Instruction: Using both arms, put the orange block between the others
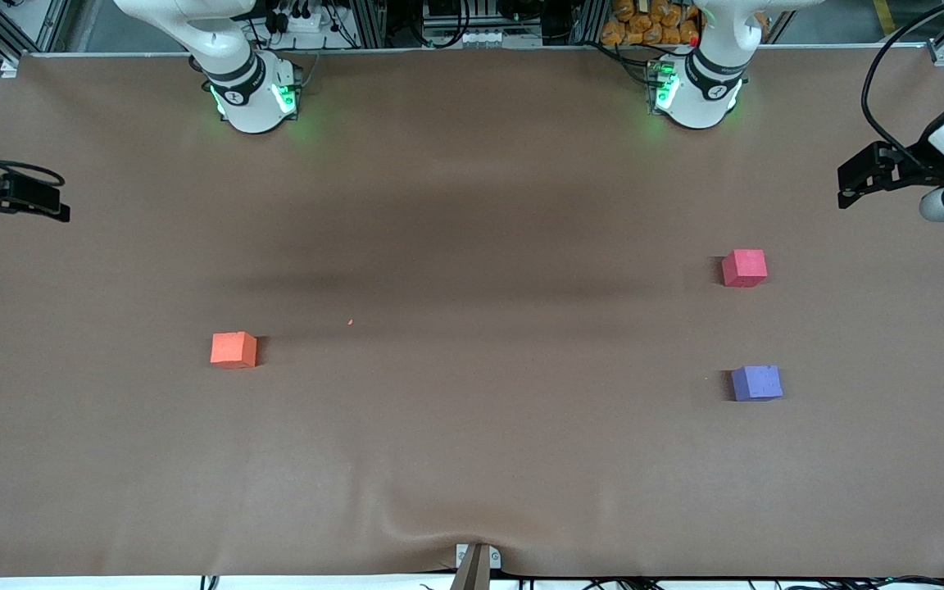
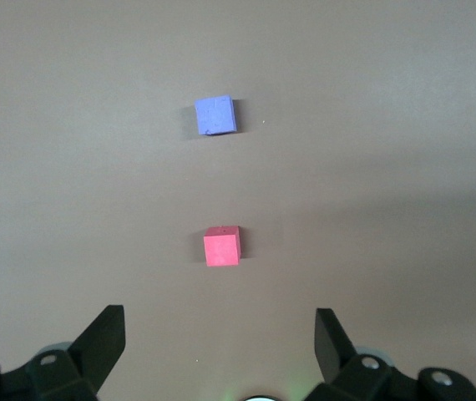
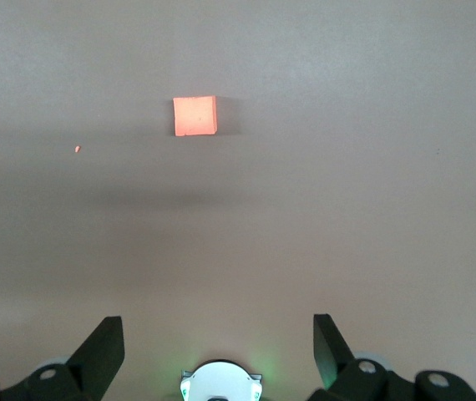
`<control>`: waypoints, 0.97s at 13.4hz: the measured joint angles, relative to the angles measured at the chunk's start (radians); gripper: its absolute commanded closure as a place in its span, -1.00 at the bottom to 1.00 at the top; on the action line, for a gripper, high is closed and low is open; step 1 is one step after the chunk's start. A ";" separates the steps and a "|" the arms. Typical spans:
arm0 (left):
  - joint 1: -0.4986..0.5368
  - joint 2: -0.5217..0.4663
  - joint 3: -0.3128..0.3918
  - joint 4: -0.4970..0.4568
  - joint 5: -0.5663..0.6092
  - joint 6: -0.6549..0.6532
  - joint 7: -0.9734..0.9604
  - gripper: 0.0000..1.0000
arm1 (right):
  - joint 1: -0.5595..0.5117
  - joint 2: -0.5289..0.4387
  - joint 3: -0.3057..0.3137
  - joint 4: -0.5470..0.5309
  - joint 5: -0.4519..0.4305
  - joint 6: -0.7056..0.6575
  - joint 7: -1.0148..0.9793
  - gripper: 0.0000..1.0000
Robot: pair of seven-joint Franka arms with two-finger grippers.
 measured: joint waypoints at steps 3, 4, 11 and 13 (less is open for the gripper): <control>0.000 -0.005 0.000 0.000 0.000 0.000 0.002 -1.00 | 0.001 -0.001 0.003 0.001 0.000 -0.001 0.000 -1.00; 0.000 -0.006 0.000 0.000 0.000 0.000 0.002 -1.00 | 0.002 -0.001 0.003 0.001 0.000 -0.001 0.000 -1.00; -0.009 -0.001 0.000 -0.009 -0.013 -0.002 0.002 -1.00 | 0.004 0.008 0.004 0.000 0.002 0.002 0.000 -1.00; -0.009 -0.001 0.000 -0.009 -0.013 -0.002 0.002 -1.00 | 0.012 0.039 0.008 -0.010 0.003 0.022 0.000 -1.00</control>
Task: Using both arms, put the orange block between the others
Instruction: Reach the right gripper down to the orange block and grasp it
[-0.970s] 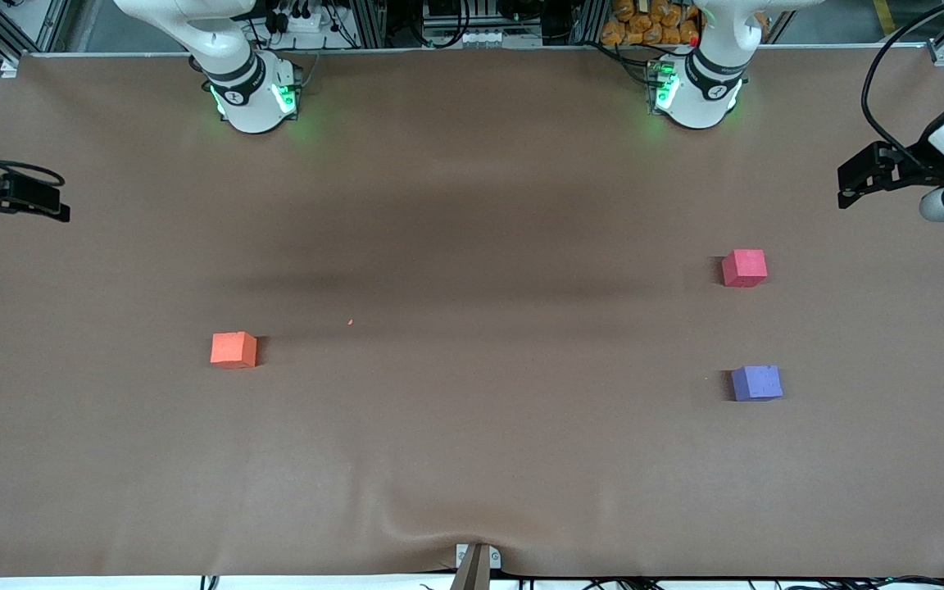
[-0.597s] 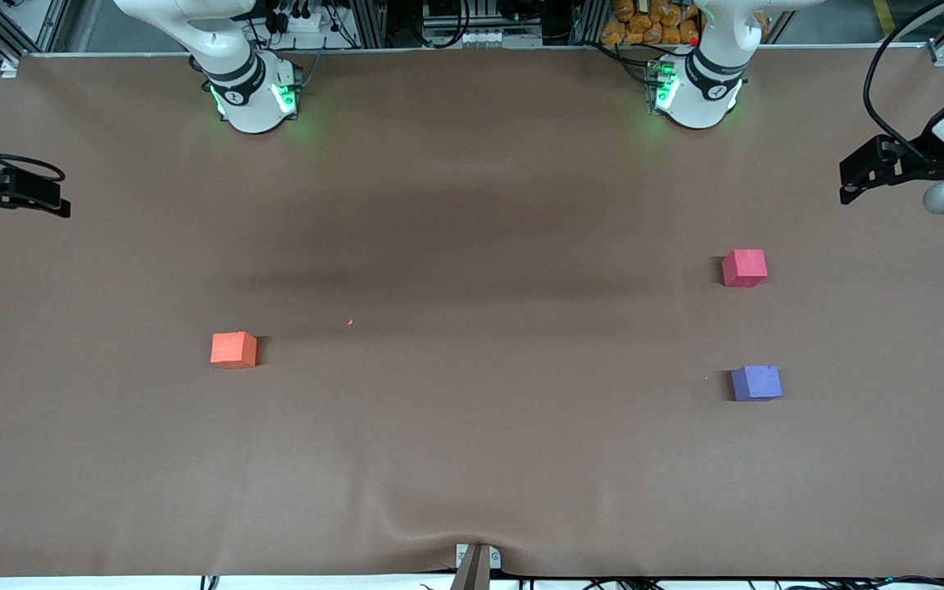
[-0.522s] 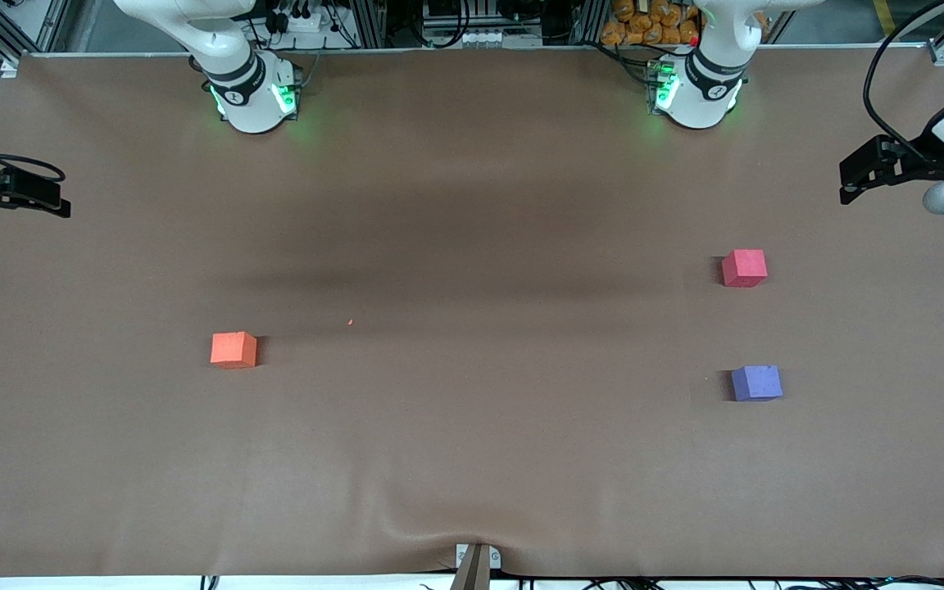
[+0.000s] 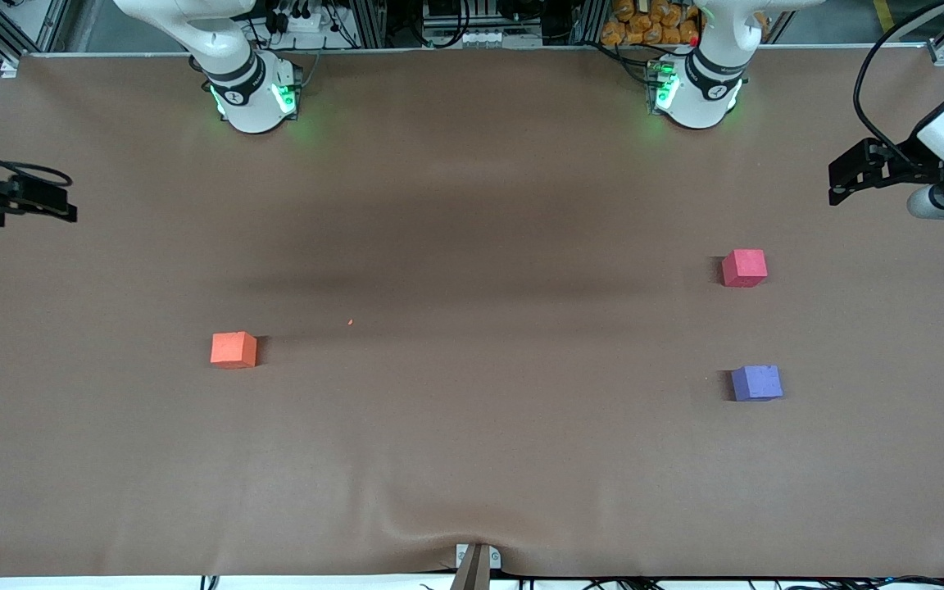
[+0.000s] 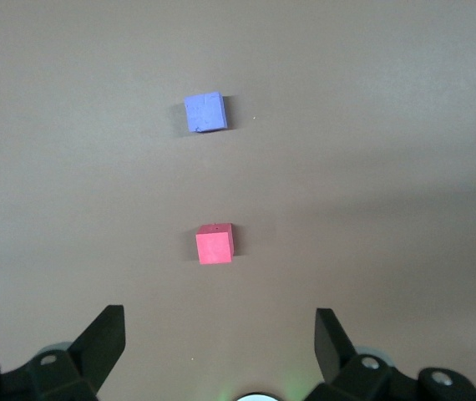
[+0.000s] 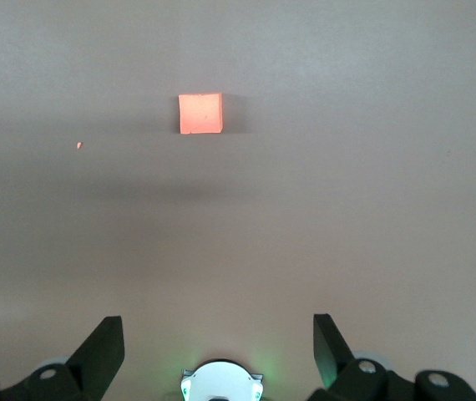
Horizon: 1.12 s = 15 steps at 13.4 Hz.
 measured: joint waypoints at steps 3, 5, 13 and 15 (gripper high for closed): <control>0.001 0.000 0.003 0.000 -0.007 0.000 0.000 -1.00 | 0.031 0.099 0.002 -0.022 0.000 0.102 0.000 -1.00; 0.002 0.000 0.004 0.000 -0.009 0.000 0.000 -1.00 | 0.045 0.175 0.002 -0.042 0.000 0.191 0.001 -1.00; 0.001 0.001 0.004 -0.003 -0.010 0.000 0.000 -1.00 | 0.080 0.375 0.003 -0.202 0.049 0.541 0.004 -1.00; 0.001 0.001 0.004 -0.004 -0.010 0.000 0.000 -1.00 | 0.080 0.406 0.002 -0.218 0.088 0.580 0.004 -1.00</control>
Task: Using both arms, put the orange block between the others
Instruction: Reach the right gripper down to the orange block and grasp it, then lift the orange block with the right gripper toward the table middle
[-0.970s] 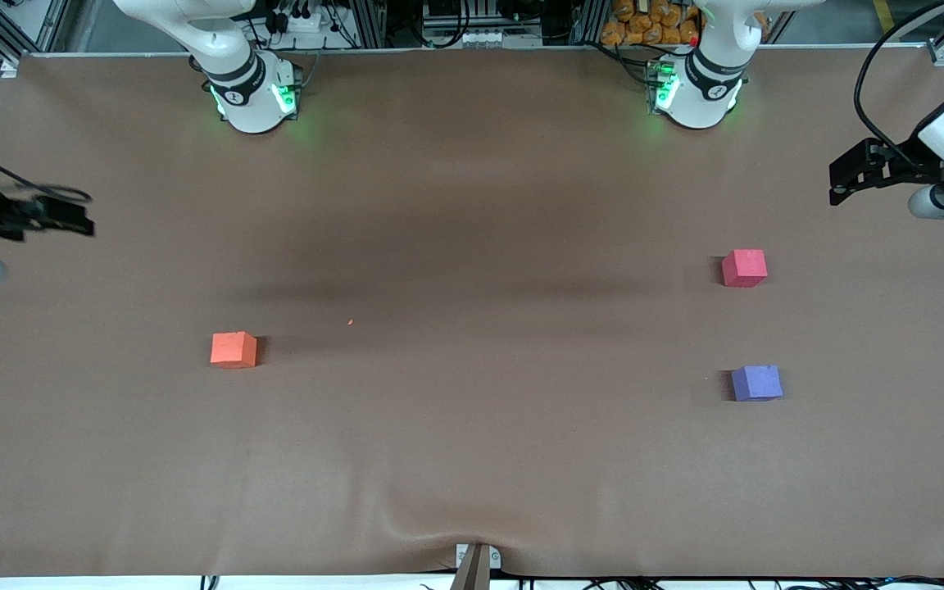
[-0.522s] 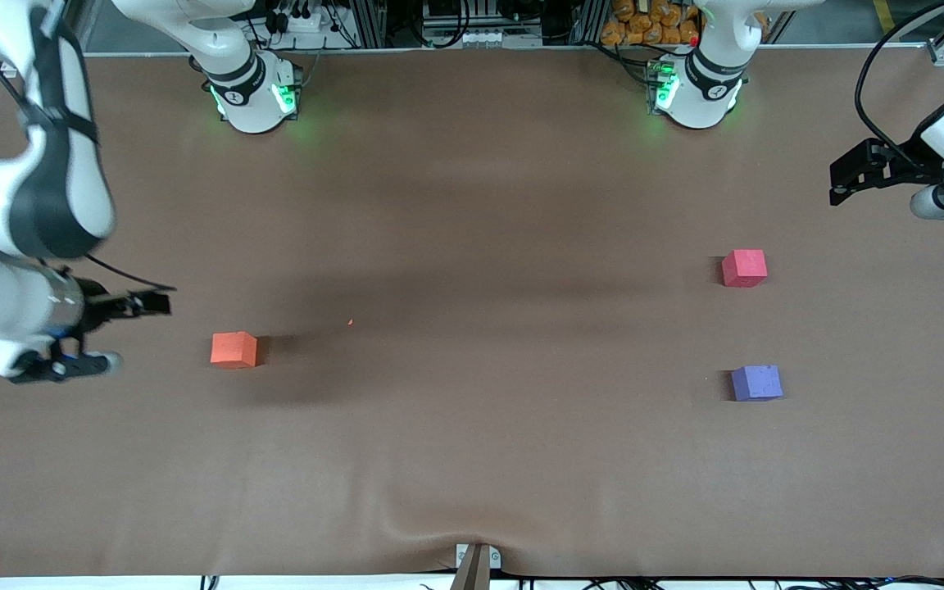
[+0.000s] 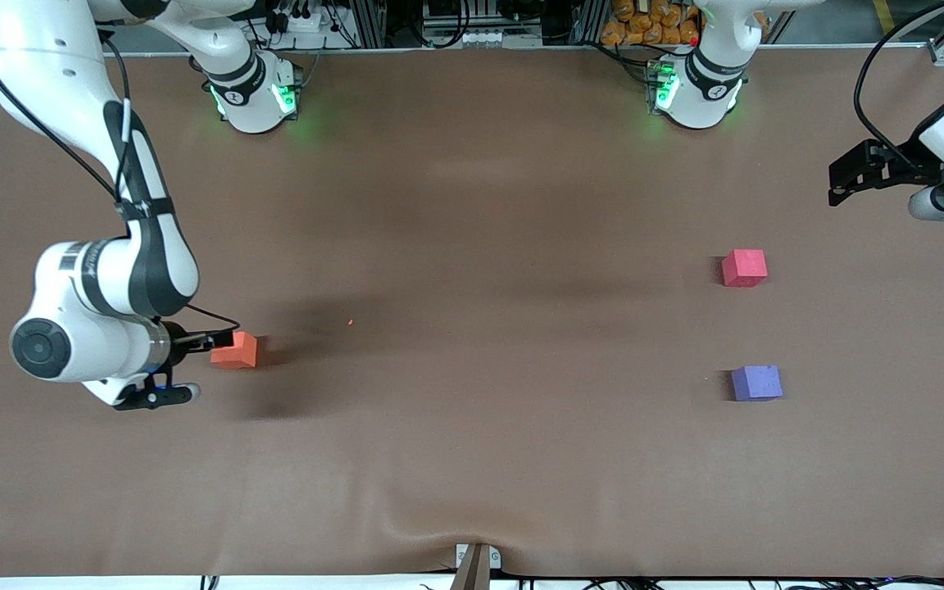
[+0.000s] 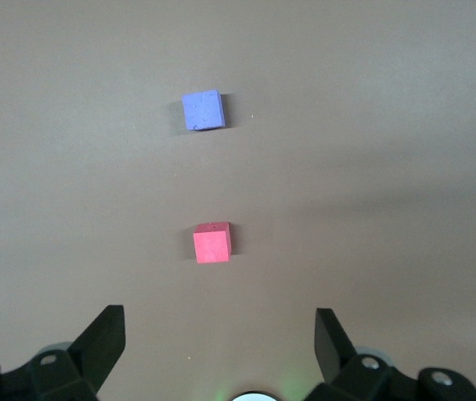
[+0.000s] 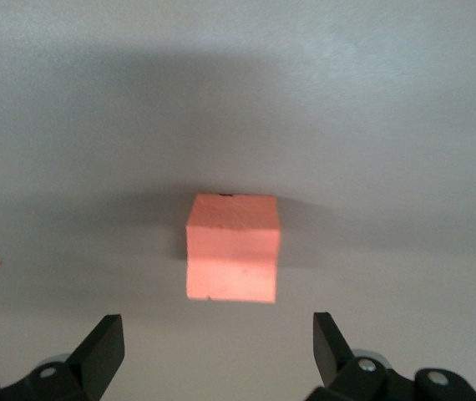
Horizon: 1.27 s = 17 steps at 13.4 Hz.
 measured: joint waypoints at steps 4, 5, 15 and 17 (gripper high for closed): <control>0.000 0.002 0.000 -0.002 0.000 0.000 0.000 -1.00 | 0.000 0.045 0.000 -0.020 0.008 0.086 0.000 -1.00; 0.000 0.003 0.000 -0.002 0.000 0.000 0.000 -1.00 | 0.000 0.054 0.001 -0.022 0.008 0.102 0.000 -1.00; -0.001 0.007 0.000 -0.003 0.000 -0.001 0.000 -1.00 | 0.000 0.101 0.001 -0.046 0.008 0.126 0.000 -0.77; 0.000 0.007 0.000 -0.004 0.000 -0.001 0.000 -1.00 | 0.000 0.102 0.001 -0.046 0.008 0.134 0.000 -0.35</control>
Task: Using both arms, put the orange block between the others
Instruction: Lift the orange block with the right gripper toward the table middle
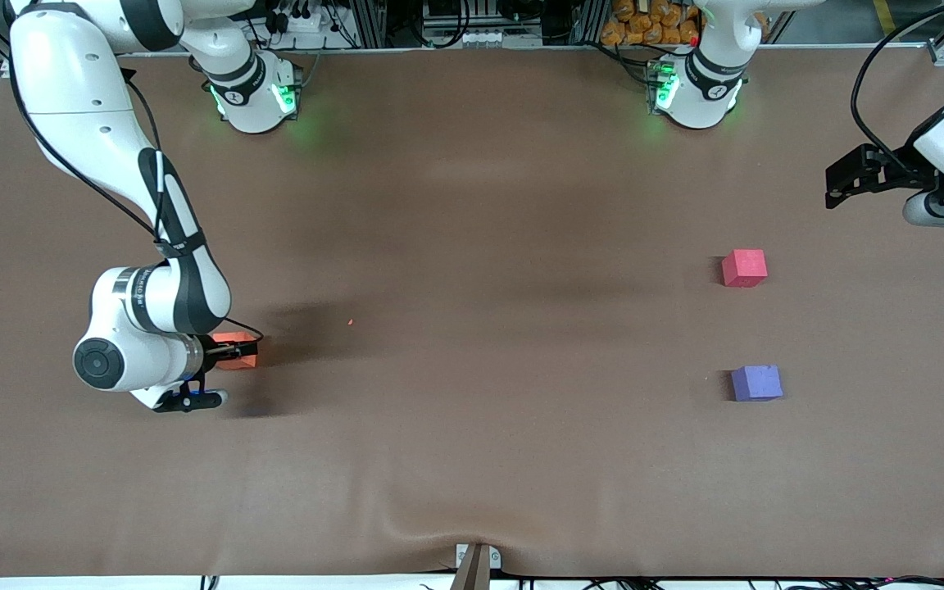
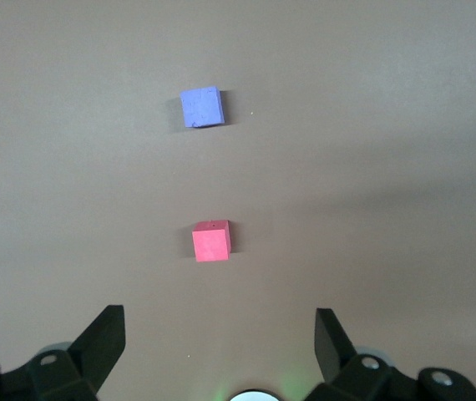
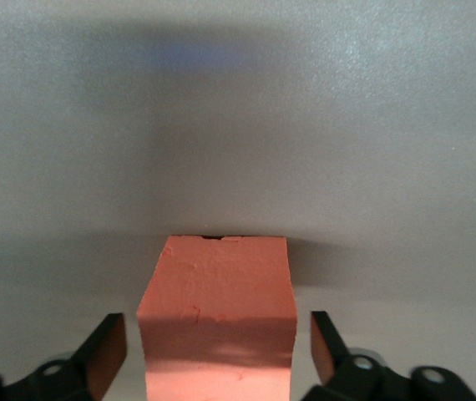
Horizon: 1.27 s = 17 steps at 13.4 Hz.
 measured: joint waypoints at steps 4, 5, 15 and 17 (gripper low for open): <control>0.000 0.000 0.000 0.000 0.000 0.000 0.000 -1.00 | 0.001 -0.001 0.000 0.002 0.000 0.015 0.000 -0.10; 0.001 0.000 0.000 0.000 0.000 0.000 0.000 -1.00 | 0.002 -0.002 0.000 0.004 0.000 0.017 0.000 -0.10; 0.001 0.000 0.002 -0.001 0.000 -0.001 0.000 -1.00 | 0.301 -0.036 0.025 0.084 0.059 0.037 0.135 -0.11; 0.001 0.000 0.002 -0.001 0.000 -0.001 0.000 -1.00 | 0.379 -0.036 0.025 0.092 0.102 0.038 0.265 -0.08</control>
